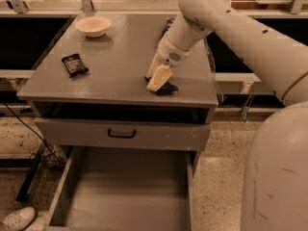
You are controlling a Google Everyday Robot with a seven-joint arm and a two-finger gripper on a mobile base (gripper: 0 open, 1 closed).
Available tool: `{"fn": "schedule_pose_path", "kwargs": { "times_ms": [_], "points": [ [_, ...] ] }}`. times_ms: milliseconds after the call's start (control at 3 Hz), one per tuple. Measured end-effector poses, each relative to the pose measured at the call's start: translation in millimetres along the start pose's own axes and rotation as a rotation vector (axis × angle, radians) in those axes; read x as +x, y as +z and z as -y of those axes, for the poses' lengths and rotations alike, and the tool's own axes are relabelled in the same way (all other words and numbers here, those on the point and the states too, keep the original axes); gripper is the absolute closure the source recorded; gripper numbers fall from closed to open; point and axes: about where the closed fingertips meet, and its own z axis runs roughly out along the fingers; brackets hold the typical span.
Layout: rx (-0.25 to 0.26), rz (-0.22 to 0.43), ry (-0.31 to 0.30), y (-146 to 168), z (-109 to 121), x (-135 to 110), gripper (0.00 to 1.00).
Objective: Place rxbar blueberry into middle drawer
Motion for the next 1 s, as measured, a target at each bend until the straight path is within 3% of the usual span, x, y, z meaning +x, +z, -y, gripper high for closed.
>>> {"fn": "schedule_pose_path", "kwargs": {
  "times_ms": [1000],
  "points": [
    [0.104, 0.041, -0.049, -76, -27, -9, 1.0]
  ]
}}
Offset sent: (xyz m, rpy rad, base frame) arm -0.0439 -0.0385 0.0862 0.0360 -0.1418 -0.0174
